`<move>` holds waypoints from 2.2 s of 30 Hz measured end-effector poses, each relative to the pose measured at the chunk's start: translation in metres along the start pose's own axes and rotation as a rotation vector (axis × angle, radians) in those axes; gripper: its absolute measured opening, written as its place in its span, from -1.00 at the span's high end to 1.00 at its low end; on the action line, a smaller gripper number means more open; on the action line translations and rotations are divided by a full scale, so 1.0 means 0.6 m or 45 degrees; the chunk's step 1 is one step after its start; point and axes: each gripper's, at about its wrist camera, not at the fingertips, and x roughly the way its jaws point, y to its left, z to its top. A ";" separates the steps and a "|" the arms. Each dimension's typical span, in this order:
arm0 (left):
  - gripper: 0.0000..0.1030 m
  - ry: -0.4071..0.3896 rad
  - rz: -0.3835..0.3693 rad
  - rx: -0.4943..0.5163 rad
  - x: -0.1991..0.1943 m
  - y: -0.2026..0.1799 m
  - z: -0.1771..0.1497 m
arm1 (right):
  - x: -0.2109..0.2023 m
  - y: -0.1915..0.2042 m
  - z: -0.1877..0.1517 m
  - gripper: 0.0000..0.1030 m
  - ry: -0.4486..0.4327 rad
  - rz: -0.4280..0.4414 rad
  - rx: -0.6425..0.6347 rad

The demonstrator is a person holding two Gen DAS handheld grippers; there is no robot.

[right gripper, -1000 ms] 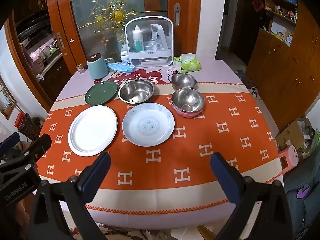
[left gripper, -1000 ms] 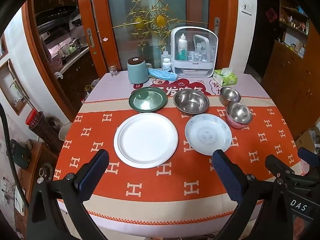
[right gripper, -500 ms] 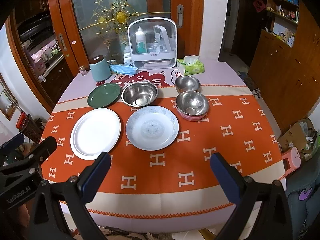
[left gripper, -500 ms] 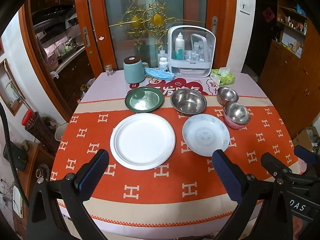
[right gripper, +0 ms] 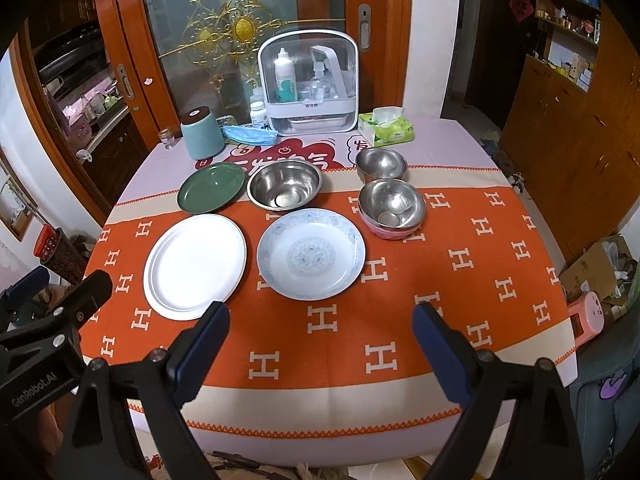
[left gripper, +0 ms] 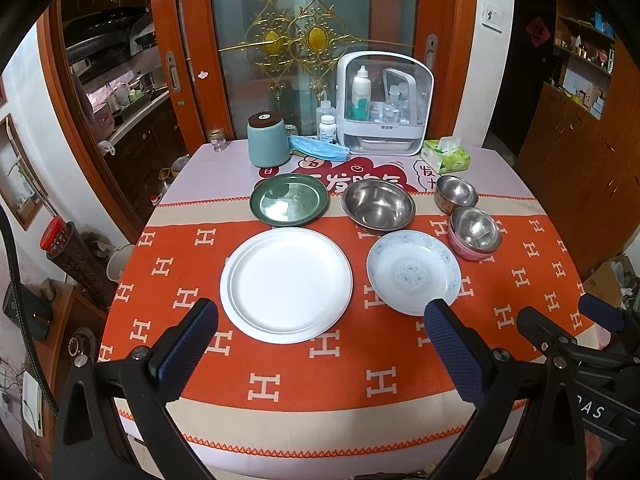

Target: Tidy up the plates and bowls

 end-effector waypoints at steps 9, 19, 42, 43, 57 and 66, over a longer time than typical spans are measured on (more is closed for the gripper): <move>-0.98 0.007 0.002 -0.006 0.004 0.009 -0.005 | 0.006 0.007 -0.001 -0.81 0.012 -0.002 0.006; -0.98 0.019 0.001 -0.006 0.011 0.014 -0.009 | 0.008 0.022 -0.004 -0.81 0.023 0.002 0.001; -0.98 0.020 0.000 -0.006 0.010 0.016 -0.007 | 0.010 0.048 -0.003 -0.70 0.041 0.054 0.014; -0.98 0.019 0.000 -0.007 0.010 0.017 -0.008 | 0.011 0.048 -0.004 -0.70 0.041 0.060 0.017; -0.98 0.009 -0.001 -0.046 0.012 0.059 -0.006 | 0.012 0.066 0.001 -0.70 0.037 0.059 0.004; -0.98 -0.047 0.012 -0.063 0.008 0.084 0.006 | 0.004 0.079 0.021 -0.70 -0.054 -0.029 -0.009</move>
